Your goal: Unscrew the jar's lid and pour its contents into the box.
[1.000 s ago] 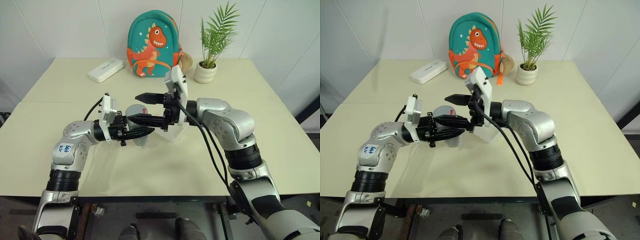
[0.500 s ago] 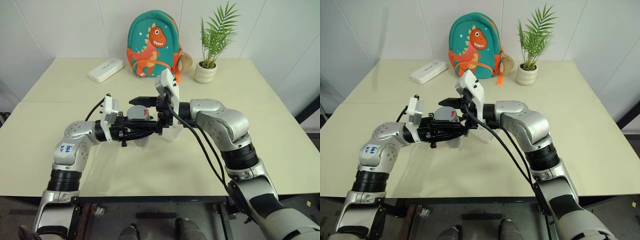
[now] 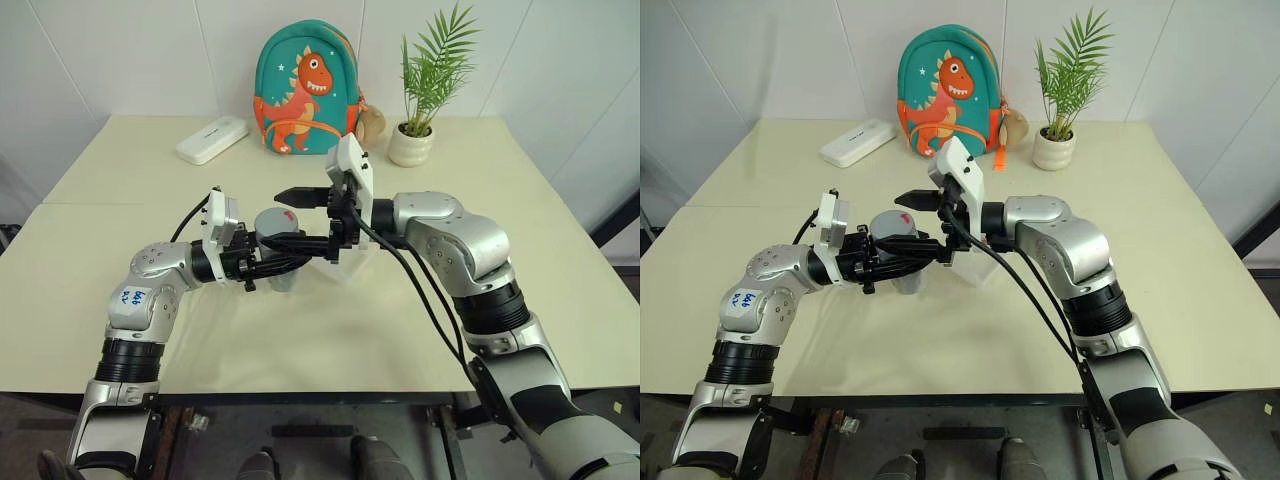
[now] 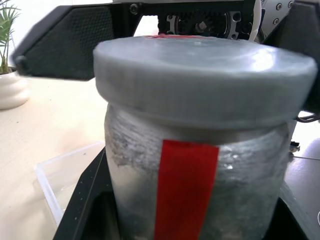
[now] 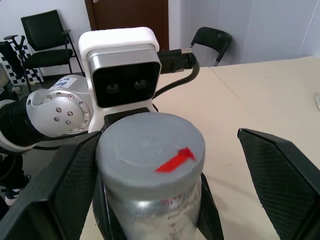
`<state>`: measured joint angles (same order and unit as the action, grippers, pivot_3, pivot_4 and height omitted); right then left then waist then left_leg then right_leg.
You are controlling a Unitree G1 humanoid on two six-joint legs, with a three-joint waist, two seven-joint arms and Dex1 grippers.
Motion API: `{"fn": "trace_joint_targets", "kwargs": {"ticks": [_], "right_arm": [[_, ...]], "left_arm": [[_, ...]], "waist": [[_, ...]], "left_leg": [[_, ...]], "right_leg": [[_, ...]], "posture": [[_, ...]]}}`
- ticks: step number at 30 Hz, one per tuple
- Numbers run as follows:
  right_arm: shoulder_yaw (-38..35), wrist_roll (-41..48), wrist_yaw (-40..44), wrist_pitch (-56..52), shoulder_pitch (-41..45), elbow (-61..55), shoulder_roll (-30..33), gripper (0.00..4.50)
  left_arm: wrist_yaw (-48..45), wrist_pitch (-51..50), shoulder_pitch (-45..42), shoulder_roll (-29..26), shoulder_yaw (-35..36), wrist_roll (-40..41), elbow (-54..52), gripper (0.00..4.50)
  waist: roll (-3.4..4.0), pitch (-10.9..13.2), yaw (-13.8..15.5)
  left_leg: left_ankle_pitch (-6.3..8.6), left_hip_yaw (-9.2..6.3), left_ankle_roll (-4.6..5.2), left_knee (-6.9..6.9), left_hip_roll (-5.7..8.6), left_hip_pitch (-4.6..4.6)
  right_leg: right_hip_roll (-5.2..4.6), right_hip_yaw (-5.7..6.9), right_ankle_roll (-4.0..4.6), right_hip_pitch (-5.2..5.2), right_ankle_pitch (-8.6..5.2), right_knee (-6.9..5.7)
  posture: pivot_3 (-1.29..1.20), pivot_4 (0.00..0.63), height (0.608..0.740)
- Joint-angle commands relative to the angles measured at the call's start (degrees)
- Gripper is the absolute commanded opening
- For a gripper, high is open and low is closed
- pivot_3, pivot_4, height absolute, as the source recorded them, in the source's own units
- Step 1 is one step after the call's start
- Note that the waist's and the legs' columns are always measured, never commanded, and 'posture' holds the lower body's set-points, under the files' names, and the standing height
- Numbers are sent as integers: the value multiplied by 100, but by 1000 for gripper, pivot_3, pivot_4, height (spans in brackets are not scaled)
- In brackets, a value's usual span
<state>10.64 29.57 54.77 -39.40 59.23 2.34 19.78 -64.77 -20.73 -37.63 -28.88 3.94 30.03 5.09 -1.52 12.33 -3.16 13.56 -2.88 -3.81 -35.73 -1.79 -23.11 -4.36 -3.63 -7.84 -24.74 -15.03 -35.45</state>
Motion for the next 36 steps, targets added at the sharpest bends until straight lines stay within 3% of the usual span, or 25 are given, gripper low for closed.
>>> {"fn": "trace_joint_targets", "kwargs": {"ticks": [1, 7, 15, 30, 36], "right_arm": [[-733, 91, -153, -72, 29, 81, 405, 4454], [-851, 393, 254, -396, -110, 39, 992, 4454], [-1081, 693, 536, -675, -215, -127, 1266, 4454], [-411, 750, -593, -1017, -32, -1047, -222, 4454], [-158, 671, -670, -1006, -8, -1169, -396, 4454]], "left_arm": [[-200, 108, -54, -71, 66, 168, -249, 2001], [-237, 82, 41, -148, 108, 184, -320, 2001], [-208, 30, 103, -172, 143, 197, -412, 2001], [-196, 33, 7, -111, 89, 182, -338, 2001], [-202, 24, -27, -94, 66, 181, -322, 2001]], "waist": [[0, 0, -2], [0, 0, 35], [0, 0, -8], [0, 0, 2], [0, 0, 8]], "left_leg": [[0, 0, 0, 0, 0, 0], [1, -1, 1, 0, 1, -2], [1, 1, 2, 10, 0, -1], [1, -1, 2, 8, 0, -1], [1, -1, 2, 8, 0, -2]], "right_leg": [[0, 0, 0, 0, 0, 0], [-1, 1, 0, 5, 0, 11], [0, 0, 2, 0, -2, 11], [0, 0, 2, -2, -1, 7], [0, 0, 2, -1, -1, 6]], "posture": [[0, 150, 740], [0, 150, 740], [0, 150, 740], [0, 150, 740], [0, 150, 740]]}}
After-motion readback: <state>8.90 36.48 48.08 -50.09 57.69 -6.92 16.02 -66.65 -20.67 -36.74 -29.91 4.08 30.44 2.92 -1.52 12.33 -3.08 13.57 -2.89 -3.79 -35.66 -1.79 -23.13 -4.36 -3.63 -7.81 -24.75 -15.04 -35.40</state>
